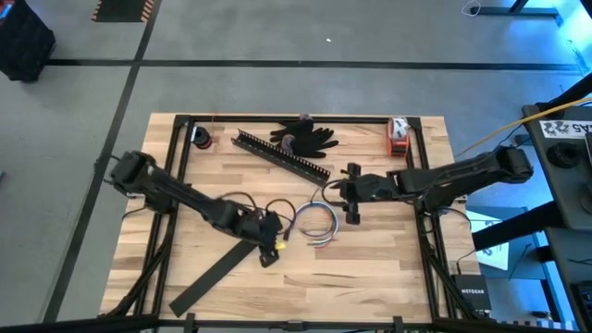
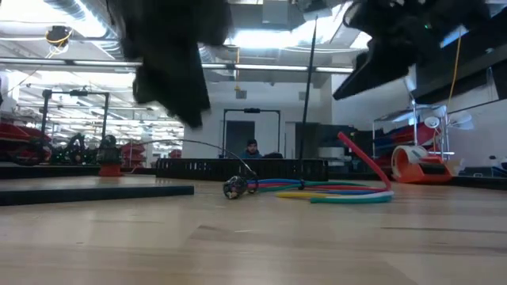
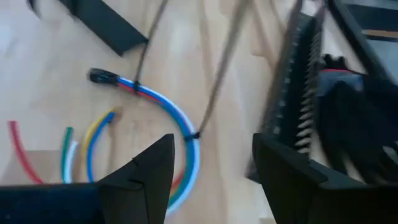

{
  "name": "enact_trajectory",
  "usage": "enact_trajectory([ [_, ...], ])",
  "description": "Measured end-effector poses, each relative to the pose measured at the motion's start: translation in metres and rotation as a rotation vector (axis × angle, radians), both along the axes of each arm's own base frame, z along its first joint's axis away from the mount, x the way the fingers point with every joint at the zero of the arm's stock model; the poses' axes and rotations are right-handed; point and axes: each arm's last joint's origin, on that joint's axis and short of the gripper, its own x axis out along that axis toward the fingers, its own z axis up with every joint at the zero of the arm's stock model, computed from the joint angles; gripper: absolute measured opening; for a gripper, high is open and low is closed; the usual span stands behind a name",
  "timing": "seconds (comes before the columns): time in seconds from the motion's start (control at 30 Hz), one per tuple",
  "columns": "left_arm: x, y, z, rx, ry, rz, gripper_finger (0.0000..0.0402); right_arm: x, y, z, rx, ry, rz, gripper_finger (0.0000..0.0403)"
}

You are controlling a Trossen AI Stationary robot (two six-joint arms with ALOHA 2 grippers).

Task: Ziptie cables
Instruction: Put the ziptied cable wires in a black cable duct

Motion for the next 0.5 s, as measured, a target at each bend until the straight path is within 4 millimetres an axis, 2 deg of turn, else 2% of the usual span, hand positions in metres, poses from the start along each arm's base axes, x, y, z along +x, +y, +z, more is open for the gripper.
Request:
enact_trajectory([
  [0.1, 0.011, -0.004, -0.027, -0.004, 0.030, 0.094, 0.0135, -0.004, 0.001, -0.015, 0.050, 0.006, 0.053, 0.0209],
  [0.23, 0.024, 0.003, -0.047, -0.001, 0.013, 0.206, 0.0135, -0.007, 0.002, -0.027, 0.061, 0.058, 0.076, 0.0209],
  [0.33, 0.028, 0.012, -0.054, 0.005, 0.013, 0.297, 0.0134, -0.010, 0.002, -0.031, 0.059, 0.075, 0.075, 0.0209],
  [0.5, 0.033, 0.025, -0.052, -0.009, -0.017, 0.370, 0.0134, -0.012, 0.001, -0.035, 0.057, 0.093, 0.075, 0.0209],
])
